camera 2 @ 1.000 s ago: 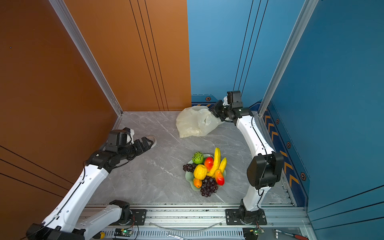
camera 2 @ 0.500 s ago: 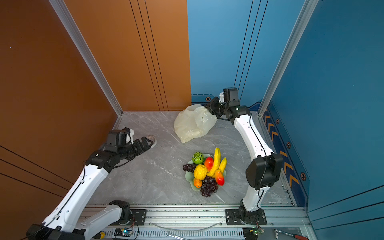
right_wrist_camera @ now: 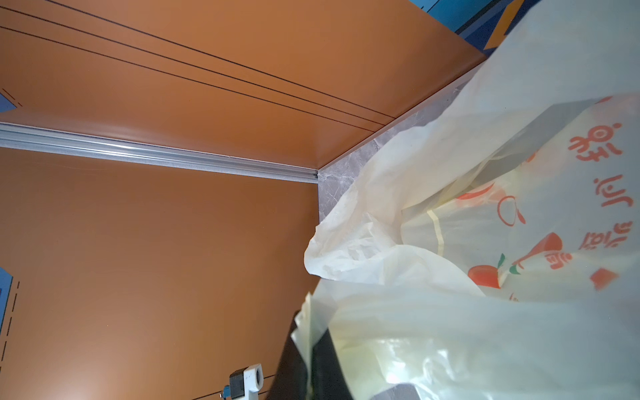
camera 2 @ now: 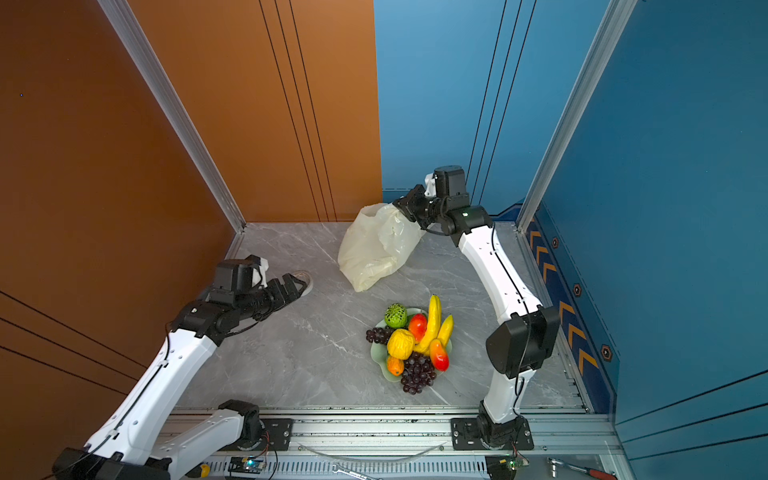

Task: Place the fruits into the plastic bag
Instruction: 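Lift the bag with the right gripper toward the left gripper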

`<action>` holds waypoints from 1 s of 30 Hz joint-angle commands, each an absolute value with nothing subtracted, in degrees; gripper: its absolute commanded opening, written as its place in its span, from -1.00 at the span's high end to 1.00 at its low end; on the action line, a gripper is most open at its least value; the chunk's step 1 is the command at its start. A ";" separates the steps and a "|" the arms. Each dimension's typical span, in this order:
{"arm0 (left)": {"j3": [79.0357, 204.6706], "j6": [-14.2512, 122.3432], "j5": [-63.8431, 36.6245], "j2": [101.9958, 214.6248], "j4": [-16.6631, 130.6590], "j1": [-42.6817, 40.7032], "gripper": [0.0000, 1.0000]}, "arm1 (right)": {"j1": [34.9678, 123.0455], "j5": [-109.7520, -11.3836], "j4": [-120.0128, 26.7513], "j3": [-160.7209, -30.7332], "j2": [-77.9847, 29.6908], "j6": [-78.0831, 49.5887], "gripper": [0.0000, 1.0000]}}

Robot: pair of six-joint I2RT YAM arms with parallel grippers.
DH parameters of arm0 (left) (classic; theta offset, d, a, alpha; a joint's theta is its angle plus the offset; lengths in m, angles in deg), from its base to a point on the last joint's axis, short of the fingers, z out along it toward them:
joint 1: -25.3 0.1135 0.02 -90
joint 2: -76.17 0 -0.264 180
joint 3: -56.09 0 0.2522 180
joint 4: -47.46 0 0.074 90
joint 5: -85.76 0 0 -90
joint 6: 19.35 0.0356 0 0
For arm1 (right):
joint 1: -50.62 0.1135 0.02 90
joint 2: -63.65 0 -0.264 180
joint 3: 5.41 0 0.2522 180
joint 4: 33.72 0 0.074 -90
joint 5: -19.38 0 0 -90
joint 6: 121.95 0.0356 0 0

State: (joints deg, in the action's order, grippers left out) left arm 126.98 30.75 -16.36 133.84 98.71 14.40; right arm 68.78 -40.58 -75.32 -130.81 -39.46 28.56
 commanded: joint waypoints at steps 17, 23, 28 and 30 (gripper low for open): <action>134.86 31.32 -19.14 131.53 98.04 14.96 -0.96 | 76.74 -40.45 -74.46 -135.70 -42.06 30.25 1.00; 140.27 31.08 -21.17 132.32 98.04 14.69 -0.95 | 80.45 -41.24 -74.38 -136.92 -43.63 30.54 1.00; 144.34 30.61 -22.60 133.76 98.04 12.47 -0.96 | 83.98 -42.14 -74.29 -137.77 -44.77 30.92 1.00; 145.93 30.83 -22.81 134.60 98.04 10.94 -0.95 | 85.59 -42.57 -74.29 -138.37 -45.30 31.09 1.00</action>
State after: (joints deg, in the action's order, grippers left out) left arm 143.52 30.51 -20.64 133.57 98.21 12.46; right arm 83.73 -40.93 -75.32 -135.62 -44.83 30.09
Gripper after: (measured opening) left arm 0.977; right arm 0.047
